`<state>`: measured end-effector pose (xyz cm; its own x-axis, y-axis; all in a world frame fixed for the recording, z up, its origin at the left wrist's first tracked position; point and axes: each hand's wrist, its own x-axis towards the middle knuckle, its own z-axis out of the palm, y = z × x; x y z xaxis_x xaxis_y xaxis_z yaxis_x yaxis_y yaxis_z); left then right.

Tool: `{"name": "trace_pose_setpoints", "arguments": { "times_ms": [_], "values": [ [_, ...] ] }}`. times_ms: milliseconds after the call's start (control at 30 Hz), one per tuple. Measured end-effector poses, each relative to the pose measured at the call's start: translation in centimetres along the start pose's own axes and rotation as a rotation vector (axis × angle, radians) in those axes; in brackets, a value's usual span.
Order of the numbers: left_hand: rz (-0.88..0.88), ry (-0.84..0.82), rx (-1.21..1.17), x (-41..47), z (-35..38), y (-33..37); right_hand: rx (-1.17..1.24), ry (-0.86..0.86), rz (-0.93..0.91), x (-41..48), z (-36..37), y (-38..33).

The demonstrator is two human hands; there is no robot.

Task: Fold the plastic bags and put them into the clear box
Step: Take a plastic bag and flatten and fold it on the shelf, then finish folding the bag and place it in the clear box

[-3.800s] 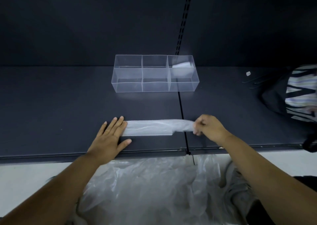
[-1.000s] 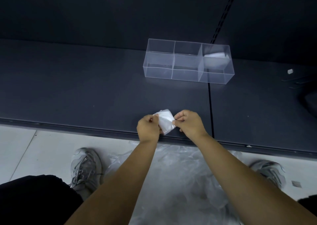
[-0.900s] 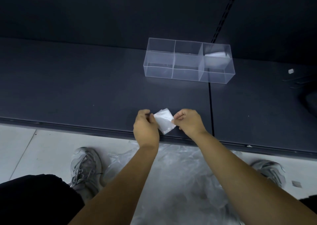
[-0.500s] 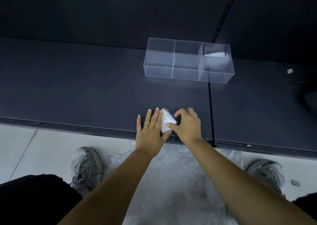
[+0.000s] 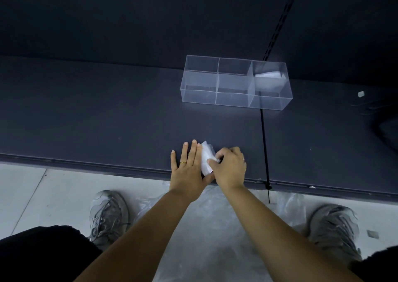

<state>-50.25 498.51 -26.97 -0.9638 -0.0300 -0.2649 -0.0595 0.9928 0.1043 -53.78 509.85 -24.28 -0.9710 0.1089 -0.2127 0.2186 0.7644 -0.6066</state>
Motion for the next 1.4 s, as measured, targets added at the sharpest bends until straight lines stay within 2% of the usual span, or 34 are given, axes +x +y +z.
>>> {"name": "trace_pose_setpoints", "arguments": {
  "times_ms": [167, 300, 400, 533, 667, 867, 967, 1033, 1133, 1233, 1300, 1400],
  "values": [
    [0.034, 0.027, -0.178, 0.2, -0.6, -0.3, 0.466, -0.084, 0.088, 1.7, -1.7, -0.4],
    [0.1, 0.131, -0.161, 2.8, -1.4, -0.2, 0.654, 0.028, 0.06, 7.9, -7.1, 0.1],
    [0.09, 0.136, -0.107, 5.2, -1.8, 0.8, 0.692, 0.131, 0.052, 14.3, -12.2, -0.1],
    [0.076, 0.141, 0.008, 6.5, -0.8, 1.1, 0.604, 0.2, 0.058, 22.1, -16.2, 0.1],
    [0.069, 0.17, 0.005, 6.6, -0.3, 0.8, 0.48, 0.229, 0.036, 26.9, -16.2, 0.5],
    [0.076, 0.18, -0.014, 6.4, -0.6, 1.1, -0.054, 0.345, -0.075, 29.4, -14.4, 1.8],
    [0.077, 0.185, -0.004, 6.5, -0.7, 1.2, -0.194, 0.467, -0.054, 29.5, -14.1, 1.7],
    [0.077, 0.192, 0.0, 6.5, -0.7, 1.2, -0.232, 0.435, 0.111, 30.1, -14.6, 1.7],
    [0.074, 0.207, -0.005, 6.5, -0.6, 1.1, -0.255, 0.22, 0.344, 31.4, -15.4, 1.7],
    [0.065, 0.219, -0.013, 6.5, -0.4, 1.1, -0.16, 0.031, 0.41, 32.1, -15.9, 1.7],
    [0.061, 0.225, -0.009, 6.6, -0.3, 1.1, -0.069, 0.037, 0.401, 32.0, -16.1, 2.0],
    [0.064, 0.231, -0.013, 6.7, -0.2, 1.0, 0.056, 0.164, 0.345, 29.8, -16.7, 2.5]
  ]
}}
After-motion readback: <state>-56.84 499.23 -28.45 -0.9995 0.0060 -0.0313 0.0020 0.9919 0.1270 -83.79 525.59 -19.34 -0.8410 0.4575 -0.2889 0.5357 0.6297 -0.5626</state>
